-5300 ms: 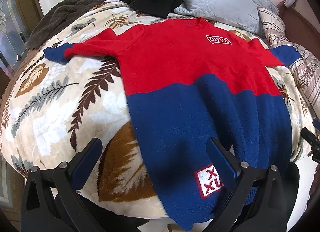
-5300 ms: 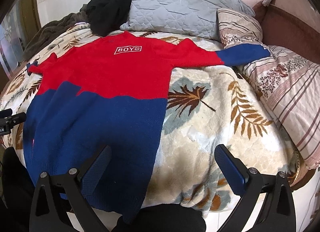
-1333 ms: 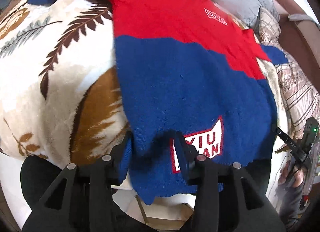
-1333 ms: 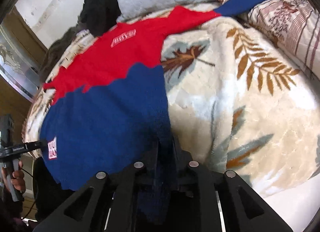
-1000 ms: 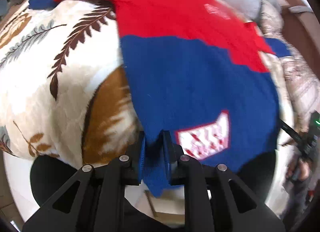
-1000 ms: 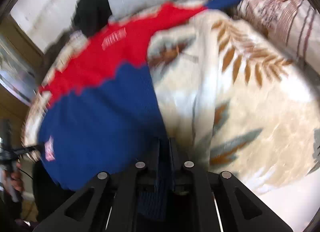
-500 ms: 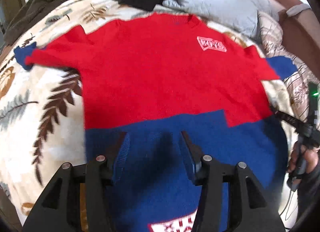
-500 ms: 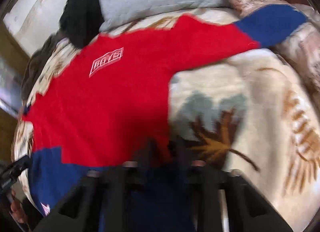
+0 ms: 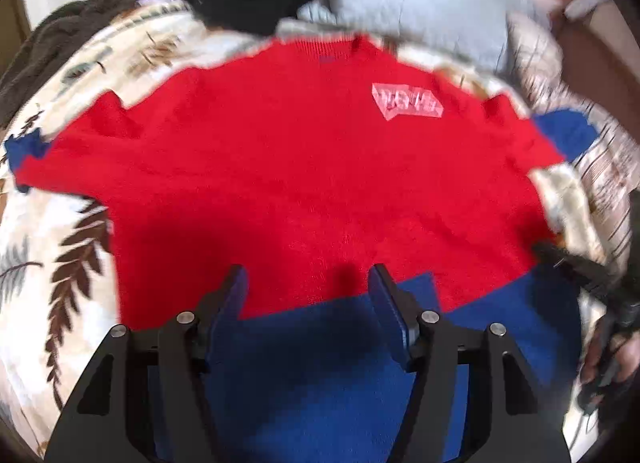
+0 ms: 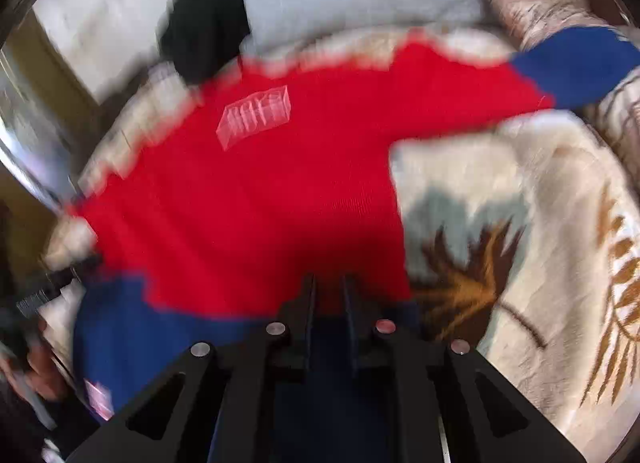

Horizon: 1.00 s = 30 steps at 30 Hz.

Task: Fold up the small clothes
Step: 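Lift the hem with both grippers and fold it up over the red chest, then grasp the blue sleeve cuff with the right gripper and lift it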

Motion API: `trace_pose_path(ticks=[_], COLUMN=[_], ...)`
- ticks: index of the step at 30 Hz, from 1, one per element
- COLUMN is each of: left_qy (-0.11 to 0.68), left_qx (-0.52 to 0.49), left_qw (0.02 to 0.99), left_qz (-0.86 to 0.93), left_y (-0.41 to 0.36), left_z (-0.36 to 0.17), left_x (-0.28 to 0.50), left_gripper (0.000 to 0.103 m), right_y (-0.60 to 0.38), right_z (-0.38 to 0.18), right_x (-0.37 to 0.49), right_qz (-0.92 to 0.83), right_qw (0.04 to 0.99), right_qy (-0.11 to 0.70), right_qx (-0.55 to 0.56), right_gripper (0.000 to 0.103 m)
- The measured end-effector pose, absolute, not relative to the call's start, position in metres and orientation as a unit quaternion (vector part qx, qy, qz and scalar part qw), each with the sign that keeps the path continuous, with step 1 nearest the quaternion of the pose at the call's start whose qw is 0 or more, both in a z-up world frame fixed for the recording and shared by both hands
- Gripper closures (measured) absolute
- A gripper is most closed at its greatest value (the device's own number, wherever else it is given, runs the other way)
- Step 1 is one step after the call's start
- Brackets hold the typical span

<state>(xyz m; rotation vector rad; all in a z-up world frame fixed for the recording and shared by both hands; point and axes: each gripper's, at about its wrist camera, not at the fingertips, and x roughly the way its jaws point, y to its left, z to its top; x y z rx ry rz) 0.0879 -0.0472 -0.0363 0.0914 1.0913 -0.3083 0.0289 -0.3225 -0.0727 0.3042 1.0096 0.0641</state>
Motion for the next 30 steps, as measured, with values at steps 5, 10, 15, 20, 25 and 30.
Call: trace_pose_path(ticks=[5,10,15,20,25,30], left_qy=[0.515,0.492,0.479,0.494,0.498,0.512], left_qx=[0.025,-0.006,-0.023,-0.024,-0.039,-0.065], left_qw=[0.839,0.850,0.853,0.843,0.839,0.836], left_qz=[-0.174,-0.186,-0.204,-0.211,-0.216,-0.186], left_y=[-0.044,-0.046,-0.050,-0.055,-0.050,-0.033], left_z=[-0.033,-0.023,-0.032,-0.045,-0.042,-0.044], left_x=[0.105,0.136,0.153,0.165,0.170,0.184], left_gripper=[0.042,0.042,0.042,0.042,0.042,0.042], right_y=[-0.415,-0.547,-0.588,-0.591,-0.593,-0.571], right_z=[-0.021,0.008,-0.009,-0.022,-0.017,0.011], right_x=[0.026,0.031,0.064,0.086,0.100,0.081], right_qz=[-0.039,-0.225,-0.275,-0.308,-0.329,-0.281], right_qw=[0.888,0.868,0.852,0.861,0.863,0.891], right_qy=[0.376,0.305,0.307,0.276,0.276,0.242], right_qx=[0.263,0.320,0.323,0.296,0.265,0.264], right_gripper=[0.080,0.070,0.071,0.074,0.094,0.095])
